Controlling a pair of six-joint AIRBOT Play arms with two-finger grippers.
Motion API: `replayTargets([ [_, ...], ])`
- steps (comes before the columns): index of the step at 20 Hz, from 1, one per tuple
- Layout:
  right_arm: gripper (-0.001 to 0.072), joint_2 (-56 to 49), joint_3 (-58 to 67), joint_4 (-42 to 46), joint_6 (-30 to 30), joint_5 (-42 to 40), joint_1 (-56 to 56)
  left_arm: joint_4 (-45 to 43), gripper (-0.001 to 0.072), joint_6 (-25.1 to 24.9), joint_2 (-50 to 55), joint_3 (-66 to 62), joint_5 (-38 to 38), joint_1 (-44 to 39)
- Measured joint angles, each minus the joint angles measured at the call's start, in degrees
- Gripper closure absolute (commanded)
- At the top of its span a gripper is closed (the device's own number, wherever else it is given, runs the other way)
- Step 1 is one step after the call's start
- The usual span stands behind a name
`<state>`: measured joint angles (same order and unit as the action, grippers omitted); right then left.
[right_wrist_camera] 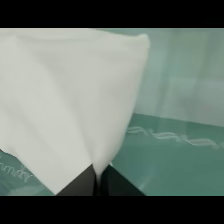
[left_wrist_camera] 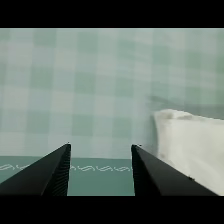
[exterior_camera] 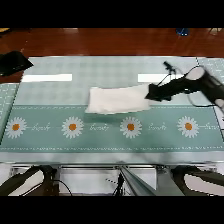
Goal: Fold the shirts.
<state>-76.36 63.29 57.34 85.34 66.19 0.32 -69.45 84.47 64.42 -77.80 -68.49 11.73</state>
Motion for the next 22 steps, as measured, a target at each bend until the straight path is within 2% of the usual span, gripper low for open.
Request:
replayTargets([
  [4,0.0678,12.94,1.4,10.12,2.4,8.48,16.37,-0.2,0.0254,0.0,1.86,0.0,0.09,0.0],
  [9,0.0678,23.37,1.81,18.21,-0.15,18.36,37.97,-0.22,0.0255,0.0,4.31,0.0,0.37,0.0],
  [13,0.0678,26.62,1.88,22.75,-1.53,22.88,50.29,-0.22,0.0255,0.02,5.97,0.0,1.68,0.0],
  [22,0.0677,28.09,1.84,39.47,0.46,31.91,65.02,-0.24,0.0256,0.02,8.74,0.0,6.78,0.02],
])
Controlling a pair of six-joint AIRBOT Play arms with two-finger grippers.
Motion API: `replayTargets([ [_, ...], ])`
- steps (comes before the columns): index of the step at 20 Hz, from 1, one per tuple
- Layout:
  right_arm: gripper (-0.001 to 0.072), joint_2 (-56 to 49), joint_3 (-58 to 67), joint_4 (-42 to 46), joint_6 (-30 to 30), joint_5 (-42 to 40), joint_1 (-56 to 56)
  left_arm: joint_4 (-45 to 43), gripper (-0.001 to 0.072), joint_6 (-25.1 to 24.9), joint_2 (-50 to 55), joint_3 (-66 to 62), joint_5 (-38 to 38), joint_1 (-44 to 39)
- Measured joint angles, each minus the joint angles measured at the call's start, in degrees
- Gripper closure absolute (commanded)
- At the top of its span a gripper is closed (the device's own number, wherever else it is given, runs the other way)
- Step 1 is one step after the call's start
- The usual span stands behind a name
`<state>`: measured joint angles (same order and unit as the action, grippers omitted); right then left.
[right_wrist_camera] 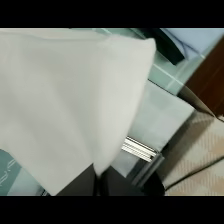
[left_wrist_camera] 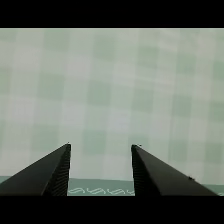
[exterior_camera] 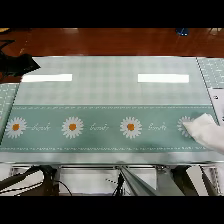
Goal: Fold the shirts.
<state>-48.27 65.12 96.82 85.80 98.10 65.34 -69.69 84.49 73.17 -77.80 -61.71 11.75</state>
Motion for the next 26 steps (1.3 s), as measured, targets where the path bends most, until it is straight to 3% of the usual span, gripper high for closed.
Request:
replayTargets([
  [10,0.0674,7.1,-8.26,10.14,0.92,3.32,13.6,-0.92,0.0257,-0.02,0.31,0.0,8.11,0.07],
  [11,0.0538,7.74,-9.42,11.28,0.72,3.39,14.14,-1.09,0.0263,-0.02,0.28,0.0,9.09,0.11],
  [12,0.0276,8.24,-10.62,12.57,0.55,3.39,14.58,-1.18,0.0264,-0.02,0.28,0.0,10.32,0.11],
  [13,0.0202,8.61,-11.67,13.94,0.33,3.3,14.91,-1.27,0.0264,-0.04,0.28,0.0,11.45,0.11],
  [17,0.0198,9.29,-13.84,16.5,-0.76,0.9,15.43,-1.42,0.0261,-0.61,0.28,-0.02,13.97,0.11],
  [19,0.0233,9.42,-14.12,14.47,-1.29,-1.95,15.45,-1.46,0.0232,-1.66,0.28,-0.02,14.6,0.11],
  [21,0.0233,9.46,-13.66,6.12,-2.99,-6.08,14.64,-1.46,0.0105,-3.19,0.28,-0.02,14.8,0.04],
  [26,0.0231,5.42,-5.55,-12.55,-4.98,-17.94,-3.5,-1.18,0.0103,-6.58,0.28,-0.02,12.26,-1.97],
])
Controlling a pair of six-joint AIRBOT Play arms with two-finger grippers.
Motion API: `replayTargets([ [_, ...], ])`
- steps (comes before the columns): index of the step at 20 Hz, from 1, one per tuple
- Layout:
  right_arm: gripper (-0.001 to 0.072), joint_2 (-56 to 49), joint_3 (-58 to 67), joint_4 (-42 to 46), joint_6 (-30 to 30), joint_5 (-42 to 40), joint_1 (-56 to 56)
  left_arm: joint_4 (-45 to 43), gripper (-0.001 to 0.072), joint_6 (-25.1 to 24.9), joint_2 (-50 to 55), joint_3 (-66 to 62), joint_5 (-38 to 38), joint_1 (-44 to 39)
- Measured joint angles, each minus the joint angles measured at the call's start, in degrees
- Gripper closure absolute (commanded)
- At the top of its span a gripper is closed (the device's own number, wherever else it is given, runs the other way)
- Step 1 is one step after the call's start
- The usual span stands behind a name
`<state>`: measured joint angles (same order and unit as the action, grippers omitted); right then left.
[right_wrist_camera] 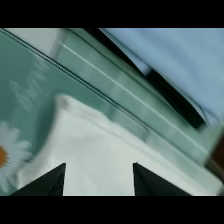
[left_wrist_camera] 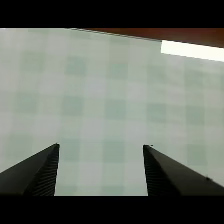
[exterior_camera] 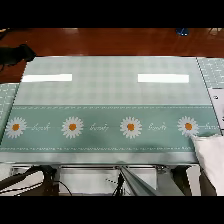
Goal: Fold the shirts.
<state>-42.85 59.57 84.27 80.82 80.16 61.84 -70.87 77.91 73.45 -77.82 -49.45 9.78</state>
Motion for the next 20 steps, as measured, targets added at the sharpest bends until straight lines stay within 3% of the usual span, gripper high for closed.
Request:
replayTargets([
  [2,0.0207,-4.57,5.11,-3.21,1.64,-3.58,-12.63,0.0,0.0101,-1.2,0.02,-0.33,-2.47,-2.23],
  [6,0.0108,-16.37,14.62,-5.88,5.4,-6.8,-39.1,-1.92,-0.0005,-0.9,0.07,-2.14,-13.22,-8.9],
  [10,0.0108,-25.0,19.5,-4.59,6.91,-7.34,-58.49,-8.28,-0.0008,2.32,0.33,-3.1,-21.11,-16.15],
  [14,0.011,-28.96,20.9,-2.4,7.74,-4.74,-67.28,-11.65,-0.0004,5.68,1.29,-3.41,-24.39,-20.72],
  [20,0.0111,-29.9,21.33,-1.51,8.09,-3.13,-70.03,-13.05,-0.0003,7.45,1.99,-3.45,-25.66,-22.32],
])
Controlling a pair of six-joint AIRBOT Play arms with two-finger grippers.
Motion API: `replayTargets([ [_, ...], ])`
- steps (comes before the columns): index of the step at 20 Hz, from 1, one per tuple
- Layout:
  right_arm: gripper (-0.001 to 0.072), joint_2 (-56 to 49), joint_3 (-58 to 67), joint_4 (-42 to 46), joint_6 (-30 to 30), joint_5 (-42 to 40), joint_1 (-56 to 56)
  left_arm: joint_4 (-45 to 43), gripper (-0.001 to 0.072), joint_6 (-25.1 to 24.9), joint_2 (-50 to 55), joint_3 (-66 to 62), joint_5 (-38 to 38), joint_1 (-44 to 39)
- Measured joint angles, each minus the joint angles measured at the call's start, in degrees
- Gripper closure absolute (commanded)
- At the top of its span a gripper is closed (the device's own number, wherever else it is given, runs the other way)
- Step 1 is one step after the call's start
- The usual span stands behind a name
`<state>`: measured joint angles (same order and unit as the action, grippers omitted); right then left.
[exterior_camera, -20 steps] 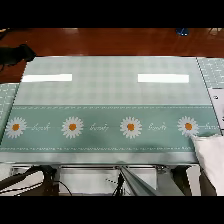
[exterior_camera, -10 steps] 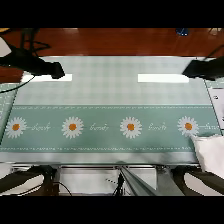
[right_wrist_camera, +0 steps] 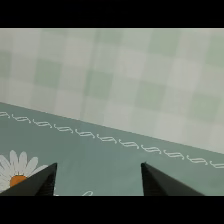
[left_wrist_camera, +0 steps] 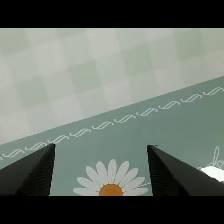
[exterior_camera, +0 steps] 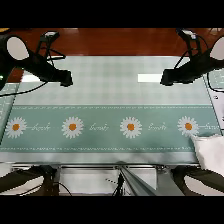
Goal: Fold the shirts.
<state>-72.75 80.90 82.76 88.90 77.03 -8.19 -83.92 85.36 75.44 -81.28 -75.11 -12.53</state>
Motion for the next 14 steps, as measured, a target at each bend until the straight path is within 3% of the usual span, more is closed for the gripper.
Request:
replayTargets([
  [14,0.0112,-0.17,0.02,0.26,0.04,0.28,-0.48,-0.31,-0.0003,0.39,0.11,0.0,-0.35,-0.24],
])
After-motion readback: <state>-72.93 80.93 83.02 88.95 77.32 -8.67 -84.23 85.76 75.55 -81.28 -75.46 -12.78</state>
